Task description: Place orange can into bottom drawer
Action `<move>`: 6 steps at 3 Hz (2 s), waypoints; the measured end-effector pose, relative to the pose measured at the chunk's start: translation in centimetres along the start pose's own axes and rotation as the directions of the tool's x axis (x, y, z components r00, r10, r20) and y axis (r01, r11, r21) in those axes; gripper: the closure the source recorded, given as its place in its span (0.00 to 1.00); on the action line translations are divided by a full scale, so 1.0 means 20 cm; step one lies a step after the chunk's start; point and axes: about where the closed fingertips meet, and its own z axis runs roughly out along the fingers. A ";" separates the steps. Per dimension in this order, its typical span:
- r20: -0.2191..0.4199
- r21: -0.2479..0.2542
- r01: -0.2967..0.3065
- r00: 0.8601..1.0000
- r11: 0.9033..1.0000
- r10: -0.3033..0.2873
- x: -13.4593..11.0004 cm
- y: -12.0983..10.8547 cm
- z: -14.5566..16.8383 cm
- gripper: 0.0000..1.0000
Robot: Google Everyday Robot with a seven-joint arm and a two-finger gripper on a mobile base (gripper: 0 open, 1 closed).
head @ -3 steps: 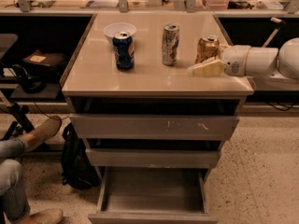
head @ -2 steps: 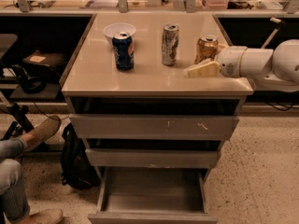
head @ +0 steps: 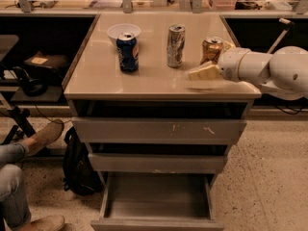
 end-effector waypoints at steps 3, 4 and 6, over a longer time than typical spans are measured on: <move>0.001 0.000 0.000 1.000 1.000 0.000 0.00 0.00 0.00 0.65; 0.001 0.000 0.000 1.000 1.000 0.000 0.00 0.00 0.00 0.88; -0.039 -0.191 -0.020 0.999 0.981 0.013 -0.05 0.28 -0.35 1.00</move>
Offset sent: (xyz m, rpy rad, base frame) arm 0.0002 0.0000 0.0004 0.0007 -0.0005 -0.0001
